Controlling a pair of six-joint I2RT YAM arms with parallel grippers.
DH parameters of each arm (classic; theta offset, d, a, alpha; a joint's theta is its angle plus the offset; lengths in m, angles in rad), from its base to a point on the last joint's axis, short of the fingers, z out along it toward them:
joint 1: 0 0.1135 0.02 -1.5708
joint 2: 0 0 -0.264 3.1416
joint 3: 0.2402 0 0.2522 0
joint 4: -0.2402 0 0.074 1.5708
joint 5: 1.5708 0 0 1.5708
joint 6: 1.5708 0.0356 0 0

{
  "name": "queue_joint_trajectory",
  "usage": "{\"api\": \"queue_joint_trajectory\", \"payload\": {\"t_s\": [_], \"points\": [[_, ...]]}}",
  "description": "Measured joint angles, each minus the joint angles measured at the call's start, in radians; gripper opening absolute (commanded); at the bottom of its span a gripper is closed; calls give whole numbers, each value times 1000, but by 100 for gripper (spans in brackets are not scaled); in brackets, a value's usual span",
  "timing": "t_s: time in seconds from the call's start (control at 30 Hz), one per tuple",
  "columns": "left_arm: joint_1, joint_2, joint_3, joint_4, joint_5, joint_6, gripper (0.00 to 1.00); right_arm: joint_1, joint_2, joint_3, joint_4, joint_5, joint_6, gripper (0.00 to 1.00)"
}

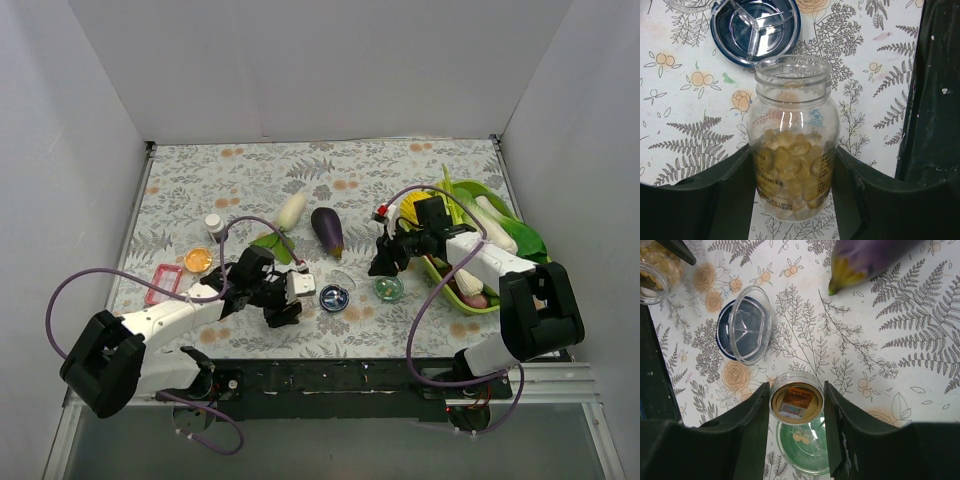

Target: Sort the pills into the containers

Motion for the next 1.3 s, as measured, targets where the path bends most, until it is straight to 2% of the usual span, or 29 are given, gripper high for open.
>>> {"api": "queue_joint_trajectory", "payload": {"t_s": [0.4, 0.6, 1.1, 1.2, 1.23, 1.3], "points": [[-46, 113, 64, -28, -29, -32, 0, 14, 94, 0, 6, 106, 2, 14], [-67, 163, 97, -48, -48, -48, 0, 21, 97, 2, 21, 118, 3, 14], [-114, 246, 158, -99, -87, -86, 0, 40, 190, 70, 20, 192, 3, 23], [-118, 266, 176, -107, -92, -102, 0, 42, 206, 100, 21, 196, 3, 36], [-119, 272, 182, -109, -95, -108, 0, 44, 209, 104, 21, 196, 3, 43], [-123, 280, 192, -114, -101, -119, 0, 46, 212, 106, 20, 196, 2, 48]]}}
